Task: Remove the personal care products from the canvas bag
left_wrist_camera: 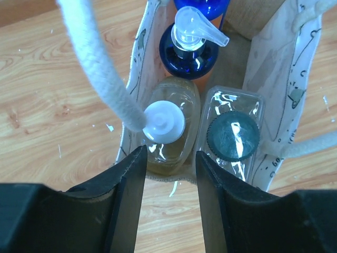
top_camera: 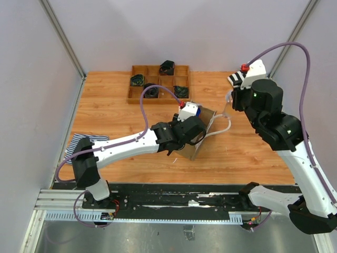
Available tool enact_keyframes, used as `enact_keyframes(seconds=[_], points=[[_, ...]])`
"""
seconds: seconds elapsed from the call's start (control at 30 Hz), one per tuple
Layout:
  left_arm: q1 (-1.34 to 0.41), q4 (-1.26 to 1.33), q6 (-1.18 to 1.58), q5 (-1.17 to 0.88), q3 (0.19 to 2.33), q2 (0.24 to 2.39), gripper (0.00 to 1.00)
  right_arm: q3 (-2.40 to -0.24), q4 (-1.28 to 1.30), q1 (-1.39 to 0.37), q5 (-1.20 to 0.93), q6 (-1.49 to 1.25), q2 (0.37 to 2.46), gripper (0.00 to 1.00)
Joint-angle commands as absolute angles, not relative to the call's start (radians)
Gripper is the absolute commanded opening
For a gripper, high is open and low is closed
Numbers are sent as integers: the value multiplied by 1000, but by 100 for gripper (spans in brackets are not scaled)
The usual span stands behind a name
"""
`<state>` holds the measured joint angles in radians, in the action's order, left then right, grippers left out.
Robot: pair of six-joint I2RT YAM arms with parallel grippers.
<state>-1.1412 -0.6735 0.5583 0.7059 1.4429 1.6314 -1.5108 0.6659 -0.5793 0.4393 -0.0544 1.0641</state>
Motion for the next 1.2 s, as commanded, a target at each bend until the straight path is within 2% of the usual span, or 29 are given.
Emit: enact_keyframes(seconds=[0.0,0.17,0.37,0.63,0.83,1.03,1.17], points=[[-1143,-656,596,763,1449,1687,47,-1613,550,-571,511,-9,1010,1],[-1135,-638,622,847,1433,1716,53,-1613,561,-571,553,8,1002,1],[-1059,-488,590,790,1343,1664,59,-1579,590,-570,620,18,986,1],[-1050,-321,471,746,1318,1655,58,-1412,610,-561,657,-41,946,1],[-1050,-337,444,748,1341,1726,60,-1270,612,-516,627,-102,898,1],[-1050,-325,430,729,1334,1769,77,-1178,627,-442,569,-139,867,1],[-1050,-286,413,686,1318,1785,80,-1105,617,-391,507,-173,861,1]])
